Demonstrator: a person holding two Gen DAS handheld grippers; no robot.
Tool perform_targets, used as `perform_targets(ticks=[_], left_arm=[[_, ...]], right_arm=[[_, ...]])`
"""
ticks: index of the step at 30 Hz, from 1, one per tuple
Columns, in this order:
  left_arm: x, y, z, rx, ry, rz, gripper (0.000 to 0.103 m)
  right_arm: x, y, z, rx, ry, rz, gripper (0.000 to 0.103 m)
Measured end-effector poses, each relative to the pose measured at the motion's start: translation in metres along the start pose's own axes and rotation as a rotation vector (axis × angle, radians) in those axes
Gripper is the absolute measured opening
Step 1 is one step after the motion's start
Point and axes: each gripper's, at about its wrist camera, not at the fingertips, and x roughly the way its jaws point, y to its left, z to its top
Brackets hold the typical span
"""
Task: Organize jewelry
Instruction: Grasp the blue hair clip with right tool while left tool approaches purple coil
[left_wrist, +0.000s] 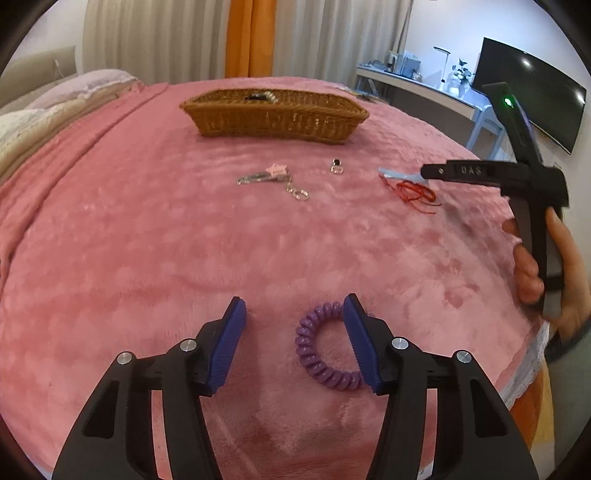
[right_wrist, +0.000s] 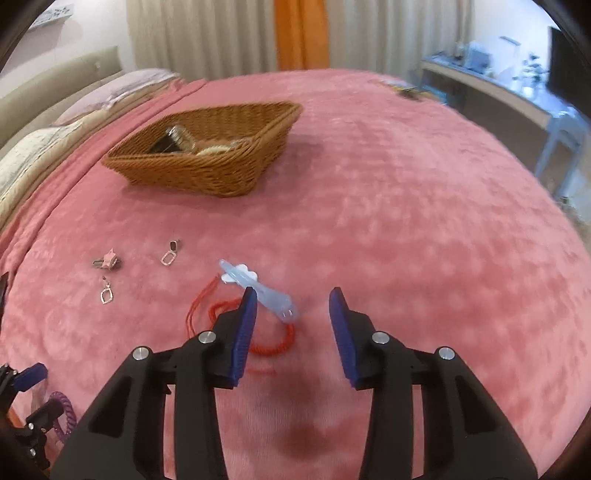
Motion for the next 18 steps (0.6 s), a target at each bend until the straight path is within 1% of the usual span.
perform_targets(ticks=[4, 7, 8, 11, 13, 15, 18], left_arm=[[-0.001, 0.000, -0.001, -0.002, 0.009, 0.000, 0.053], [-0.001, -0.002, -0.002, 0.006, 0.018, 0.007, 0.053], [-0.001, -0.003, -0.002, 0.007, 0.021, 0.007, 0.053], [0.002, -0.003, -0.005, 0.009, 0.034, 0.009, 0.052], [0.001, -0.002, -0.007, 0.011, 0.036, 0.011, 0.049], [0.000, -0.001, -0.008, 0.009, 0.037, 0.007, 0.048], [-0.001, 0.001, -0.008, 0.008, 0.041, -0.003, 0.041]], right_arm=[[0.015, 0.005, 0.005, -0.053, 0.031, 0.053, 0.037], [0.021, 0.017, 0.004, -0.097, 0.048, 0.039, 0.037], [0.022, 0.020, 0.003, -0.111, 0.046, 0.026, 0.029], [0.024, 0.022, 0.003, -0.124, 0.051, 0.023, 0.014], [0.023, 0.021, 0.002, -0.125, 0.048, 0.026, 0.011], [0.021, 0.021, 0.001, -0.121, 0.041, 0.014, 0.011], [0.017, 0.018, 0.002, -0.093, 0.021, 0.007, 0.011]])
